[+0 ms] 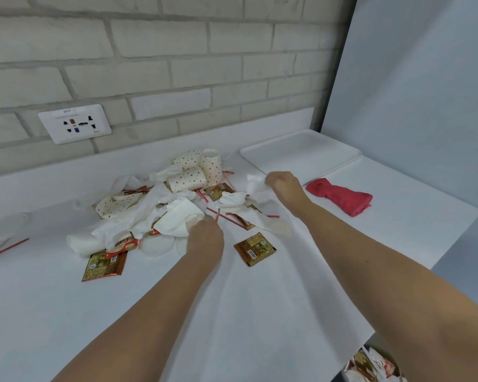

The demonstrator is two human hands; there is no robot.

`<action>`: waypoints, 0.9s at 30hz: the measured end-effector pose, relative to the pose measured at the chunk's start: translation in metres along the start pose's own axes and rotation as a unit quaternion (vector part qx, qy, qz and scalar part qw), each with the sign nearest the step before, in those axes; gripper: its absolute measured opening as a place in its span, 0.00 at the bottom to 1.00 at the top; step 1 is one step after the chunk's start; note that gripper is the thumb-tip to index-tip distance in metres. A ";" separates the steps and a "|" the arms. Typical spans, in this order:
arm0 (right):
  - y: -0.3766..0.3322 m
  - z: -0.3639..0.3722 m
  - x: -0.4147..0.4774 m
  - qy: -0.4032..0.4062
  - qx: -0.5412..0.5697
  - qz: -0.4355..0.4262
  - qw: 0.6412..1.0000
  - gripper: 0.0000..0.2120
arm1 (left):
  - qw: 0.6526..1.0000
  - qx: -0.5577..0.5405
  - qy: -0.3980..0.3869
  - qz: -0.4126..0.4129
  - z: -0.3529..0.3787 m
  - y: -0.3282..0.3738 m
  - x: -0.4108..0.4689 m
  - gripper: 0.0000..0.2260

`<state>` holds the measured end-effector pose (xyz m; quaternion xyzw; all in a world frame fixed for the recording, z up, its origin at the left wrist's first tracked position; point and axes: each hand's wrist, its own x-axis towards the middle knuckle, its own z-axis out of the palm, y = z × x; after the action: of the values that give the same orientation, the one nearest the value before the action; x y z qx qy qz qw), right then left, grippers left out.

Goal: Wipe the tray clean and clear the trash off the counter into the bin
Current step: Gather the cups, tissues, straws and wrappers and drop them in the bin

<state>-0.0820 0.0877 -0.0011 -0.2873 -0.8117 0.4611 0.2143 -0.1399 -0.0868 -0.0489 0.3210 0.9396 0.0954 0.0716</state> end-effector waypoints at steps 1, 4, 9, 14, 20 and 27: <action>0.007 -0.002 -0.004 -0.027 -0.055 0.004 0.998 0.13 | 1.000 -0.013 0.010 0.005 -0.004 0.000 -0.001 0.14; 0.032 0.003 -0.015 -0.136 -0.264 0.022 0.955 0.16 | 0.998 -0.053 0.017 -0.015 -0.014 0.006 -0.003 0.15; 0.053 0.019 -0.030 -0.116 -0.408 -0.027 0.905 0.19 | 0.985 -0.156 0.043 -0.051 -0.019 0.015 -0.009 0.15; 0.050 0.022 -0.040 -0.101 -0.393 -0.016 0.914 0.13 | 0.969 -0.233 0.081 -0.011 -0.022 0.019 -0.018 0.12; 0.046 -0.006 -0.060 0.023 -0.199 -0.043 0.979 0.13 | 0.949 -0.297 0.101 0.041 -0.032 0.036 -0.032 0.17; 0.042 -0.082 -0.093 0.127 -0.093 -0.040 0.987 0.16 | 0.881 -0.459 0.050 0.103 -0.031 0.102 -0.051 0.15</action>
<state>0.0485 0.0949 -0.0059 -0.3300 -0.8278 0.3345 0.3065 -0.0458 -0.0427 0.0076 0.3416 0.7545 0.5388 0.1539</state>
